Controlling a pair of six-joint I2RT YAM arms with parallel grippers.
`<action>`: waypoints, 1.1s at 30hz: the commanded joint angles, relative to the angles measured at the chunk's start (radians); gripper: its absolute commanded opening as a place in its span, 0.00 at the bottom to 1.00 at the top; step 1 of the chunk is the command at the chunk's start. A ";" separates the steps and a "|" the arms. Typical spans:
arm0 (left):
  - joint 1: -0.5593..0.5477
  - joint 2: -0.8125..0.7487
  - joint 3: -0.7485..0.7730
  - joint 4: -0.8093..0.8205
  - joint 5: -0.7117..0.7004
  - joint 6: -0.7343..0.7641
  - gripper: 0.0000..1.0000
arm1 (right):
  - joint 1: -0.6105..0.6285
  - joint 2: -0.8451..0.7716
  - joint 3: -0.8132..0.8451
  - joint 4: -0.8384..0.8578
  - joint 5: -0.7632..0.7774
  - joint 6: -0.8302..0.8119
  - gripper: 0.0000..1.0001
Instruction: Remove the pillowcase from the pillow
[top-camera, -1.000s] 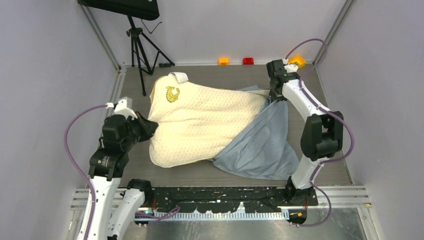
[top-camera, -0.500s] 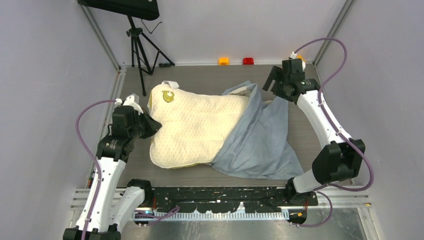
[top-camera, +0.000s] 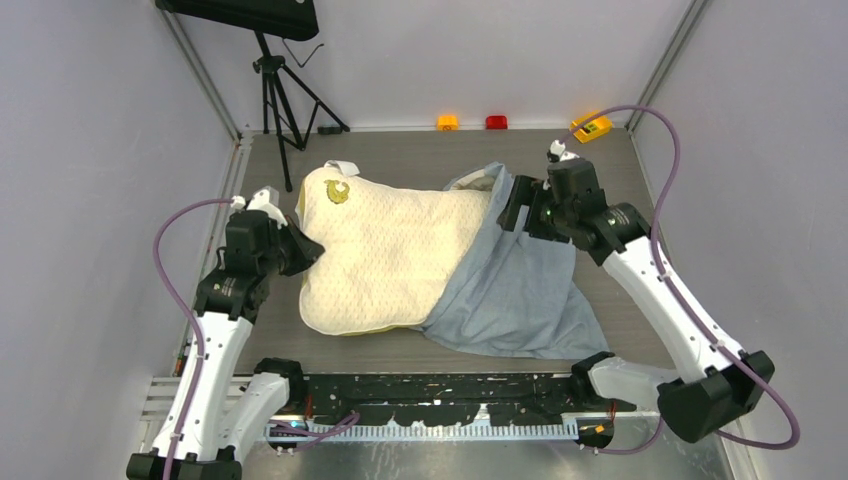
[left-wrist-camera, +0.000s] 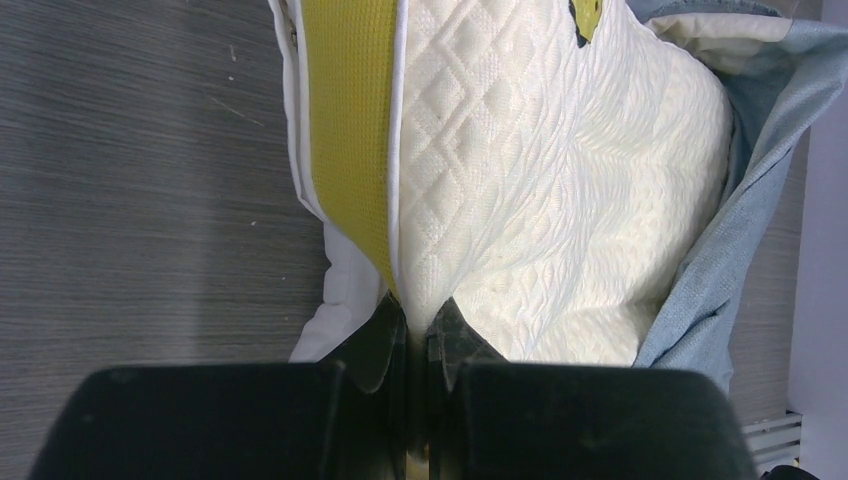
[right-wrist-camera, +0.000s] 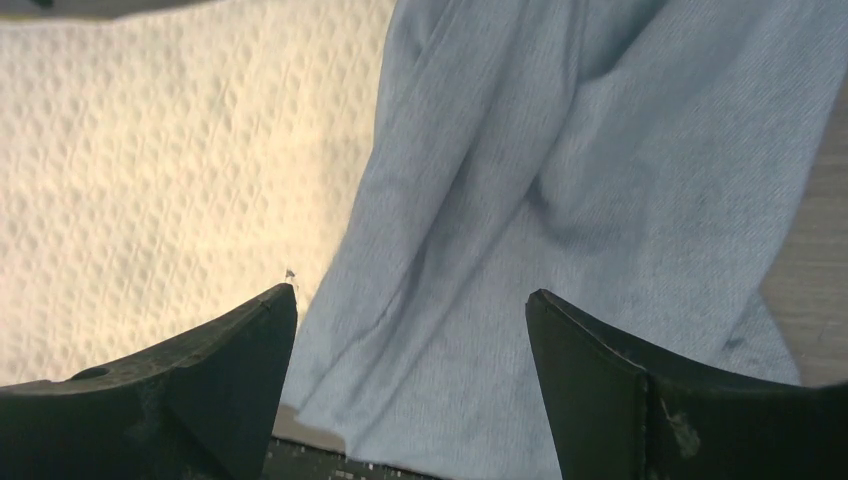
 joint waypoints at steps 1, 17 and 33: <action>0.004 -0.010 0.013 0.084 0.018 0.001 0.00 | 0.088 -0.111 -0.065 -0.043 -0.057 0.053 0.89; 0.003 -0.015 0.018 0.074 0.016 -0.005 0.00 | 0.332 -0.213 -0.228 -0.102 0.093 0.379 0.90; 0.004 -0.016 0.025 0.082 0.011 -0.006 0.00 | 0.597 0.186 -0.134 0.032 0.452 0.510 0.83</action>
